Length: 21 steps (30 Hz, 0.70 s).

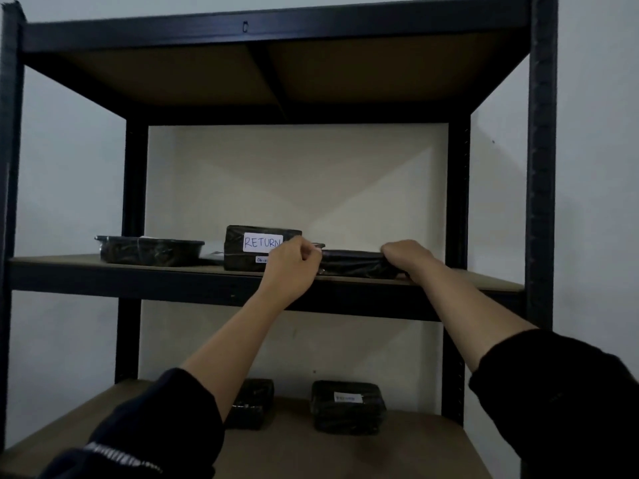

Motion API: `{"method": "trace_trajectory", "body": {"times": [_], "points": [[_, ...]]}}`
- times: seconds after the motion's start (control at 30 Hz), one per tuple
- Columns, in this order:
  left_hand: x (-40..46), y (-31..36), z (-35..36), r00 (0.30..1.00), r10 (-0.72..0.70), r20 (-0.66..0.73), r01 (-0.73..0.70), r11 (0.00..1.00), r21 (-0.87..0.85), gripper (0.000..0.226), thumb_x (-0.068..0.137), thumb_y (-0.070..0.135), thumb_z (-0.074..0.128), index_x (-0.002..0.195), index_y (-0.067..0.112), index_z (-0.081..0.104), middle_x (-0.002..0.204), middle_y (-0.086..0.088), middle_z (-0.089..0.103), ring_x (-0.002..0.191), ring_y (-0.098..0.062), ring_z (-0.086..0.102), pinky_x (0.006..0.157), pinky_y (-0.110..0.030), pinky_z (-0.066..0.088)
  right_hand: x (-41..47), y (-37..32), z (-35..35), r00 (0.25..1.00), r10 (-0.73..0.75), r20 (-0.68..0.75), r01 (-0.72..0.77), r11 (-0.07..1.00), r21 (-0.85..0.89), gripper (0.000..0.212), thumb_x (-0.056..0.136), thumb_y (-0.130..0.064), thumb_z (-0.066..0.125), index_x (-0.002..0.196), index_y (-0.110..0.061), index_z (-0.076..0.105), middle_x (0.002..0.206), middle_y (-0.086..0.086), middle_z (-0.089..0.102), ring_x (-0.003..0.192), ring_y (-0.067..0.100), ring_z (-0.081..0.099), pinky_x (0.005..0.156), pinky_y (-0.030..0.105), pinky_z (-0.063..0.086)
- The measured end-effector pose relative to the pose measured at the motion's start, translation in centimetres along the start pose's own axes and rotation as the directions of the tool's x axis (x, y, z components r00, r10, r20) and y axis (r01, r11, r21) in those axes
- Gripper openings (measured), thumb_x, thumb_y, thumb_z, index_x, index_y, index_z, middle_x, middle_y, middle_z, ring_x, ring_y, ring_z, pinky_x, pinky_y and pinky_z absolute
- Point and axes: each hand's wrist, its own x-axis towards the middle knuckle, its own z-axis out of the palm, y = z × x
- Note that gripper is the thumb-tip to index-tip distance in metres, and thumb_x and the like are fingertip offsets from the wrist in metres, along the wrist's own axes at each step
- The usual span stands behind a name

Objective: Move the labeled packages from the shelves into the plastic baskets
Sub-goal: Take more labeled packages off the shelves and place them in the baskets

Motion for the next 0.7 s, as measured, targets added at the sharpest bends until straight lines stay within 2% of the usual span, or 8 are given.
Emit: {"method": "trace_trajectory", "body": {"times": [0.03,0.1,0.2,0.27,0.33,0.43,0.6,0.7], "points": [[0.1,0.0,0.1,1.000,-0.011,0.006,0.011,1.000,0.017,0.021,0.094,0.029,0.049,0.102,0.012,0.059,0.089,0.003,0.059,0.073,-0.002,0.049,0.060,-0.013,0.034,-0.1,0.0,0.0,1.000,-0.005,-0.005,0.005,0.998,0.070,0.027,0.084,-0.028,0.047,0.097,-0.007,0.059,0.105,0.011,0.061,0.094,0.030,0.058,0.082,0.030,0.043],[0.3,0.0,0.4,0.999,-0.049,-0.004,0.049,0.998,0.036,0.024,0.093,0.031,0.049,0.103,0.011,0.057,0.092,-0.001,0.061,0.081,-0.010,0.054,0.067,-0.022,0.038,0.0,0.1,-0.2,0.998,-0.017,-0.053,0.028,0.975,0.219,0.018,0.087,-0.021,0.055,0.094,-0.005,0.057,0.097,0.012,0.059,0.091,0.030,0.059,0.077,0.030,0.045],[0.3,0.0,0.7,0.993,-0.115,-0.038,0.116,0.993,0.008,0.026,0.092,0.034,0.049,0.101,0.011,0.054,0.092,-0.008,0.065,0.089,-0.020,0.057,0.067,-0.028,0.037,0.0,0.8,-1.2,0.997,0.006,-0.081,0.032,0.889,0.457,0.027,0.084,-0.020,0.067,0.104,-0.003,0.060,0.104,0.011,0.064,0.095,0.029,0.062,0.082,0.034,0.053],[0.0,0.1,0.7,0.990,-0.130,-0.052,0.130,0.992,-0.004,0.022,0.092,0.033,0.049,0.097,0.012,0.051,0.093,-0.008,0.065,0.088,-0.019,0.056,0.067,-0.028,0.036,-0.3,1.4,-2.2,1.000,-0.020,-0.001,0.016,0.788,0.616,0.031,0.083,-0.010,0.068,0.112,-0.004,0.060,0.108,0.013,0.067,0.091,0.026,0.065,0.075,0.037,0.056],[-0.2,0.1,0.8,0.991,-0.126,-0.047,0.125,0.992,-0.011,0.022,0.092,0.033,0.049,0.101,0.013,0.052,0.098,-0.007,0.064,0.090,-0.019,0.055,0.074,-0.031,0.040,-1.0,2.0,-3.0,0.996,-0.073,0.049,0.015,0.691,0.723,0.034,0.084,0.001,0.066,0.115,-0.008,0.055,0.104,0.012,0.067,0.090,0.025,0.065,0.072,0.038,0.057],[-0.5,0.0,1.1,0.994,-0.111,-0.025,0.111,0.994,0.012,0.034,0.092,0.035,0.048,0.115,0.011,0.053,0.106,-0.006,0.064,0.097,-0.022,0.057,0.082,-0.034,0.045,-1.9,2.5,-3.6,0.987,-0.151,0.056,0.058,0.658,0.751,0.038,0.083,0.007,0.066,0.114,-0.010,0.053,0.102,0.014,0.067,0.095,0.031,0.066,0.081,0.042,0.056],[-0.6,0.1,1.2,0.994,-0.098,-0.048,0.099,0.995,0.017,0.032,0.094,0.033,0.047,0.117,0.012,0.053,0.107,-0.004,0.063,0.093,-0.018,0.054,0.079,-0.030,0.039,-2.0,2.6,-3.5,0.983,-0.164,0.081,0.047,0.655,0.754,0.035,0.083,0.009,0.064,0.108,-0.012,0.051,0.105,0.016,0.066,0.098,0.034,0.064,0.074,0.039,0.055],[-0.5,0.2,1.2,0.994,-0.099,-0.036,0.099,0.995,0.005,0.031,0.093,0.034,0.048,0.115,0.013,0.053,0.104,-0.003,0.063,0.092,-0.017,0.055,0.080,-0.030,0.040,-1.9,2.4,-3.3,0.981,-0.172,0.084,0.048,0.645,0.763,0.033,0.084,0.006,0.063,0.109,-0.011,0.049,0.103,0.013,0.063,0.092,0.028,0.064,0.075,0.039,0.054]]}}
